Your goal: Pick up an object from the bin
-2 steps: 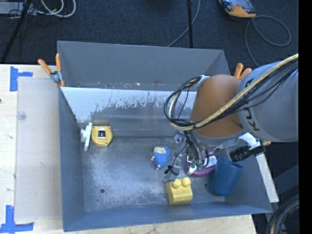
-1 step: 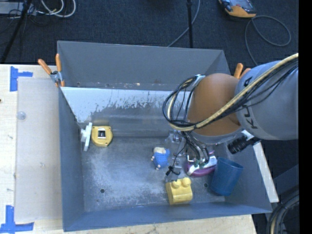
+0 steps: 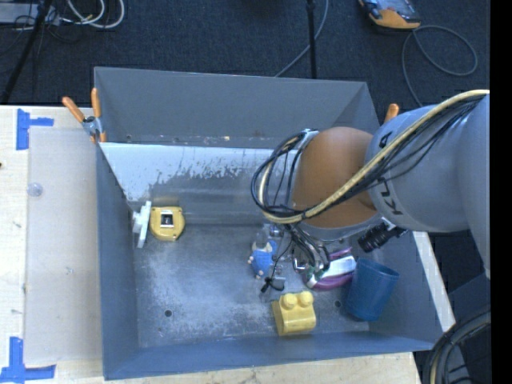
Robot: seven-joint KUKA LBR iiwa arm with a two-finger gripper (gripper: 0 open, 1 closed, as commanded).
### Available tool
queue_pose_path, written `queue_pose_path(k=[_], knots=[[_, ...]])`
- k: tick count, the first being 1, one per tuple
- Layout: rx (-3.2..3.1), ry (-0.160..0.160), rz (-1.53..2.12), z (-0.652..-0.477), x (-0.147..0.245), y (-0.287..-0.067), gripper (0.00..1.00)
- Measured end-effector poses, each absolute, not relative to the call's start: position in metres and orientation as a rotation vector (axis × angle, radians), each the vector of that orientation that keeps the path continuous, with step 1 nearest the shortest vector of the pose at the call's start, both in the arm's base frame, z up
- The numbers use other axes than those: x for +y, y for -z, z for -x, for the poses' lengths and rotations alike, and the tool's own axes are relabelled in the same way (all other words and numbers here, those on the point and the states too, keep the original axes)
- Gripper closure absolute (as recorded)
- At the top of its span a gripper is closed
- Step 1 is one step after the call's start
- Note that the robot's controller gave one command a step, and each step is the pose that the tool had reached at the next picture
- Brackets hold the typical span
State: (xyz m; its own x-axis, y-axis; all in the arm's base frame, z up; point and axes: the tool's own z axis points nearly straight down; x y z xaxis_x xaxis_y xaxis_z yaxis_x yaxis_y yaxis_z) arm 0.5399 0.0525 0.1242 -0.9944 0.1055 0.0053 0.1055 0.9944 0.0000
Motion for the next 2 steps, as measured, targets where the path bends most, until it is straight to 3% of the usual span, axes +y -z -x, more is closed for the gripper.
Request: queue_pose_path(k=[1,2], knots=[[-3.129,0.002,0.176,-0.535,0.049,-0.115,0.00],[-3.130,0.003,0.210,-0.545,0.013,-0.111,0.00]])
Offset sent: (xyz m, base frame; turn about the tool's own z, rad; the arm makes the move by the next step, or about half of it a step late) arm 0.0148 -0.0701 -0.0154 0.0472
